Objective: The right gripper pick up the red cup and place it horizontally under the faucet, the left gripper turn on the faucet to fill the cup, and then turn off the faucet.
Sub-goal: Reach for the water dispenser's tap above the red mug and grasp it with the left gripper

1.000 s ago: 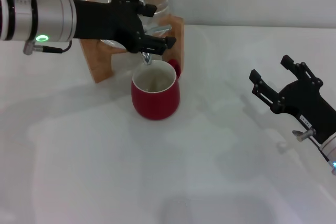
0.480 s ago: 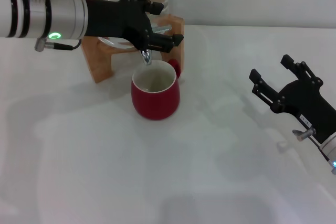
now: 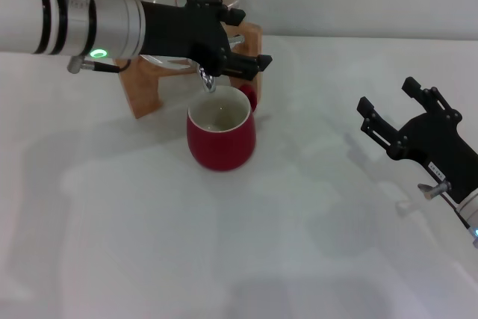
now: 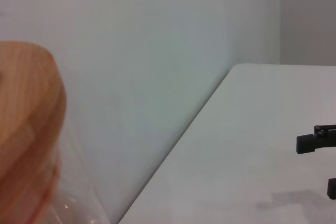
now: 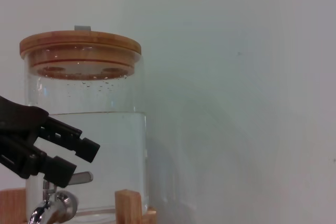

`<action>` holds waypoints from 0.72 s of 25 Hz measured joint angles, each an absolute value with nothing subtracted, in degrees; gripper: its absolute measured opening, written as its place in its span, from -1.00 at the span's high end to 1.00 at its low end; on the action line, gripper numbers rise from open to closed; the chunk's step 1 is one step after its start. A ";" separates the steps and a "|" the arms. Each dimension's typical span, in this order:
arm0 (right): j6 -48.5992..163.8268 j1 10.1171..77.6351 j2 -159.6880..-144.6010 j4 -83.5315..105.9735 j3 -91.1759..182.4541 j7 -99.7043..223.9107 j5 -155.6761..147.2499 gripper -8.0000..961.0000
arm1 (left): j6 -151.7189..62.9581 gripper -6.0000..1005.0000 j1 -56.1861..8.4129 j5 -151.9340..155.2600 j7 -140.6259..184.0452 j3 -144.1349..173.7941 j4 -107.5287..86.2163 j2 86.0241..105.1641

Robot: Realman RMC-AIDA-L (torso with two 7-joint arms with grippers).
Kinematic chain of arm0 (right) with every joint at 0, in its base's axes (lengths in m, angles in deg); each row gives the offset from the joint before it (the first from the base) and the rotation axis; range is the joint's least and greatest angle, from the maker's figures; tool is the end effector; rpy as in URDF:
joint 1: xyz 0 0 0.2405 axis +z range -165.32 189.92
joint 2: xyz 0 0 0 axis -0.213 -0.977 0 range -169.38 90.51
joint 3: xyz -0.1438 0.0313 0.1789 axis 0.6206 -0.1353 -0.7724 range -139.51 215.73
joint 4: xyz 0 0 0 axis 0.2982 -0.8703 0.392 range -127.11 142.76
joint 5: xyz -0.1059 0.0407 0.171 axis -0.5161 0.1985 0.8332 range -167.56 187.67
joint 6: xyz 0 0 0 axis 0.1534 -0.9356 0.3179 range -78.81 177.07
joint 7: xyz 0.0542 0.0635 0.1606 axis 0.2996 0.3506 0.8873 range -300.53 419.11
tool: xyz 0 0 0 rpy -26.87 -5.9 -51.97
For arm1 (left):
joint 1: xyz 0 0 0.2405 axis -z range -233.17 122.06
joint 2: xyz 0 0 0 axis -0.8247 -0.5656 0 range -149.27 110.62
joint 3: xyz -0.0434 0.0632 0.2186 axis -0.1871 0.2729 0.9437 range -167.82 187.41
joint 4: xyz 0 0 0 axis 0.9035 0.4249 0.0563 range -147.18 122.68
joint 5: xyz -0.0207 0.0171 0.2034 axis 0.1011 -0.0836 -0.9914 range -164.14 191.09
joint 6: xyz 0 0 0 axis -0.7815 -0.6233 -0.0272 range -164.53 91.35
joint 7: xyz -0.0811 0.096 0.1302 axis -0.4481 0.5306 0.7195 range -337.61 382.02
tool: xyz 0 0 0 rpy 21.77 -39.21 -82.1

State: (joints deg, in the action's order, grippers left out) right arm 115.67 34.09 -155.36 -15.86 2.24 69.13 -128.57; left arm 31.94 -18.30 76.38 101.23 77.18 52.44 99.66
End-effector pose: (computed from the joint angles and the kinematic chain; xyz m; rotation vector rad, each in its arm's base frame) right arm 0.2336 0.3314 -0.0564 -1.9199 0.4500 0.8900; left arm -0.1148 0.4062 -0.0111 -2.6735 -0.1866 -0.2907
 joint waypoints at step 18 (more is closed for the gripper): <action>115.66 34.03 -155.28 -15.88 2.16 69.13 -128.55 -0.75 | 30.33 -0.74 -17.24 76.41 102.31 77.47 50.15 99.68</action>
State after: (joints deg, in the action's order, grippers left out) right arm 115.66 34.03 -155.28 -15.88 2.16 69.13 -128.55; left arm 30.33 -17.24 76.41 102.31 77.47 50.15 99.68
